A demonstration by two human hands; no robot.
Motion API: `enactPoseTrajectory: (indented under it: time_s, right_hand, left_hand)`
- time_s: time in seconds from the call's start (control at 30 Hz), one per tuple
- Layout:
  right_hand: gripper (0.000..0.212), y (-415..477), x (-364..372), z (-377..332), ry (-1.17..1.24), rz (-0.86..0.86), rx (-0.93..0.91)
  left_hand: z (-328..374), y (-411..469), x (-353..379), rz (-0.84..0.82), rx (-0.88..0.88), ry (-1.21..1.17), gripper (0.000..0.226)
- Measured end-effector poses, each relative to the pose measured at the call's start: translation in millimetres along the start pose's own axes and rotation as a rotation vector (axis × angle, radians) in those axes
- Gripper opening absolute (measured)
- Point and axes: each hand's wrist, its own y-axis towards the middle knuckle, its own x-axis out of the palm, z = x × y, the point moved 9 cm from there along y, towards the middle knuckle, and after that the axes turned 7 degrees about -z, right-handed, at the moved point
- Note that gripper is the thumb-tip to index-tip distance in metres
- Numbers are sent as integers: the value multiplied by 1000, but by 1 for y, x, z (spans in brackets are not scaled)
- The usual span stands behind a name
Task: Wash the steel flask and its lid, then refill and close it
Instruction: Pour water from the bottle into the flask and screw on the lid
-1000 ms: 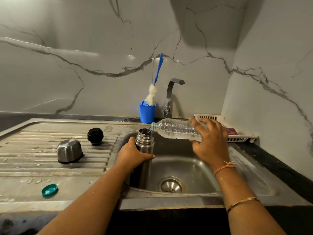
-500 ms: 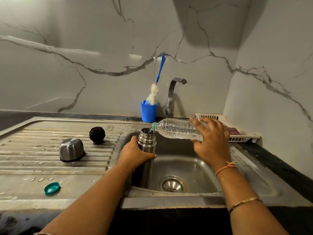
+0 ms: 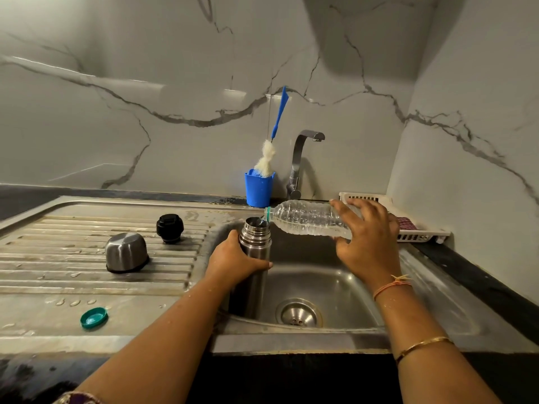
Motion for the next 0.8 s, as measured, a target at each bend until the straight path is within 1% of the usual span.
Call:
enactPoseTrajectory:
  time_s: [0.3,0.5,0.63,0.8]
  right_hand:
    - [68,0,-4,-1,-27,38,-5]
    - [67,-1,-5,-2,-30,44,-10]
    - [71,-1,-3,-1,-45,30,-12]
    - [70,-1,-3,-1,-34,37,-13]
  left_hand:
    - [0,1,0,1,-4,0,78]
    - [1,0,-1,4,3,-2,77]
    - [0,0,-1,2,1,-3,77]
    - [0,0,0,-2,2,-5,78]
